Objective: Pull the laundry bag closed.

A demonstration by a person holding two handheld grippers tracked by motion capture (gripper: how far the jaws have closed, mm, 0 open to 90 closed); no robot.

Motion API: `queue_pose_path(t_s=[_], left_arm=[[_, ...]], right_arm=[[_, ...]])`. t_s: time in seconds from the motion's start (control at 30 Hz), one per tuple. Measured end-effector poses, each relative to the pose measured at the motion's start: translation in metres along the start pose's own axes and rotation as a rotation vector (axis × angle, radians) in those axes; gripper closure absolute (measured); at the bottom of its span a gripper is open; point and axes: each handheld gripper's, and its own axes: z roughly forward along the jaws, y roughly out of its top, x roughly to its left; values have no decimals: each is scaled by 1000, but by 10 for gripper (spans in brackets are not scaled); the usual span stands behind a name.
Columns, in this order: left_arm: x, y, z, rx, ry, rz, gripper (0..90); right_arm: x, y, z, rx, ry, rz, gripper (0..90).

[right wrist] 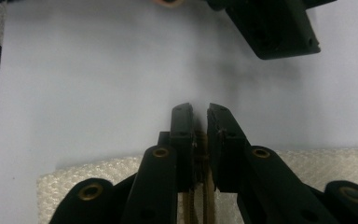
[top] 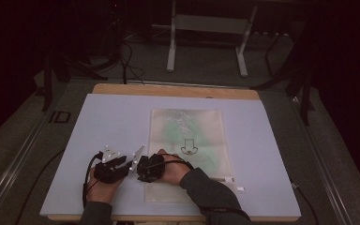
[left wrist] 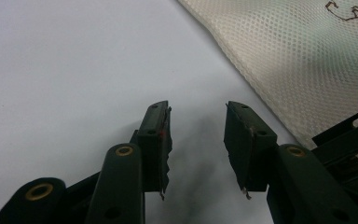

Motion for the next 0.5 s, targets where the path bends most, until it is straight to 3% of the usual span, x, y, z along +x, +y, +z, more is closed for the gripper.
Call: queue_pose_path(t_s=[0.27,0.5], left_arm=[[0,0,0,3,2,-1,597],[0,0,0,0,1,-2,597]], right_arm=[[1,-3,-13,-81,-5,15,811],[5,-13,-25,-109,-16,15,808]])
